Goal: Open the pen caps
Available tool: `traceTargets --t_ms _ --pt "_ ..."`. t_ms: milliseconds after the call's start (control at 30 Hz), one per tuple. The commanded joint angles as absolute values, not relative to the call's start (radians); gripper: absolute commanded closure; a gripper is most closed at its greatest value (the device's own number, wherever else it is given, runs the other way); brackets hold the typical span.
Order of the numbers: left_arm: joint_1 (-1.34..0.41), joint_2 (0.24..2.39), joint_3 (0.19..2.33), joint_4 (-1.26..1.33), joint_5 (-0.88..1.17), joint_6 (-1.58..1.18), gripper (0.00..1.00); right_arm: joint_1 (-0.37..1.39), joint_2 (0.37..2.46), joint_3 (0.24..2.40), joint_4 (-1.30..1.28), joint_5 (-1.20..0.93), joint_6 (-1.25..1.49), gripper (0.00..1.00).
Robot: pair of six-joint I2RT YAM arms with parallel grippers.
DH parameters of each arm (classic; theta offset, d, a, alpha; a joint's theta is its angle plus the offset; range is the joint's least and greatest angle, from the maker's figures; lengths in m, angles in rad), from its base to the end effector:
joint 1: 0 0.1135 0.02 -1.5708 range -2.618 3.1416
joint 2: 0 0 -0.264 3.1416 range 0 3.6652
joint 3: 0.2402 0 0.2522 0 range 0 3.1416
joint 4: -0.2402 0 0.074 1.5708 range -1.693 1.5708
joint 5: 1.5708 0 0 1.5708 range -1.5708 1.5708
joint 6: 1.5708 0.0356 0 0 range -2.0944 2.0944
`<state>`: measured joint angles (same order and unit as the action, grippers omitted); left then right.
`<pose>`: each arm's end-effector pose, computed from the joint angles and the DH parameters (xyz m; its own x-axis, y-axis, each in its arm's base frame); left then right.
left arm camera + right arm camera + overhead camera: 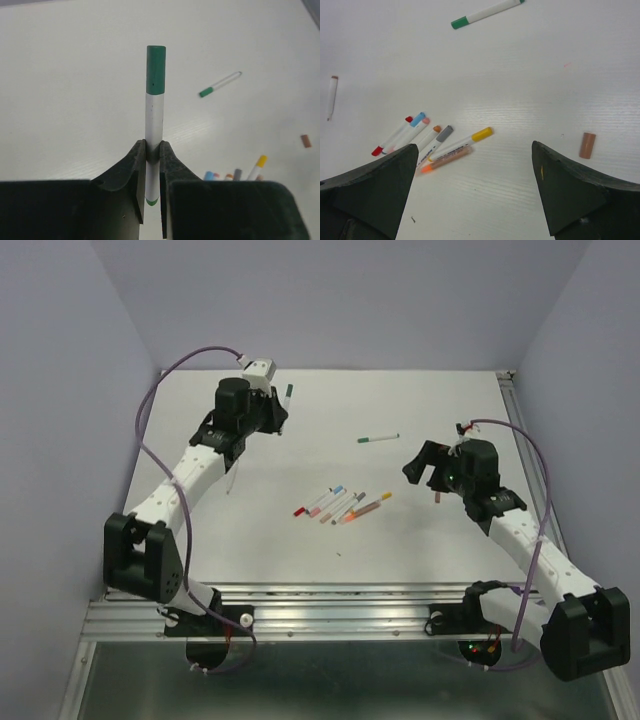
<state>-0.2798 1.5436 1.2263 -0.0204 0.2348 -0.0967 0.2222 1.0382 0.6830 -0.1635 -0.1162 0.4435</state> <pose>0.3502 -0.1092 0.3220 -0.3632 0.0067 -0.9317 0.4466 0.8789 -0.1678 0.2249 0.0550 0.2578 -0.5728 0.3075 -0.7598 -0.0789 0.9019 0.4246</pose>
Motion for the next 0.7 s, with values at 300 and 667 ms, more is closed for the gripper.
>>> traceTargets --t_ms 300,667 --pt "-0.563 1.169 0.741 0.290 0.299 -0.442 1.00 0.265 0.992 0.620 0.125 -0.616 0.684 0.00" --pt "-0.643 1.118 0.643 0.354 0.342 -0.511 1.00 0.595 1.135 0.750 0.173 -0.253 0.729 0.00"
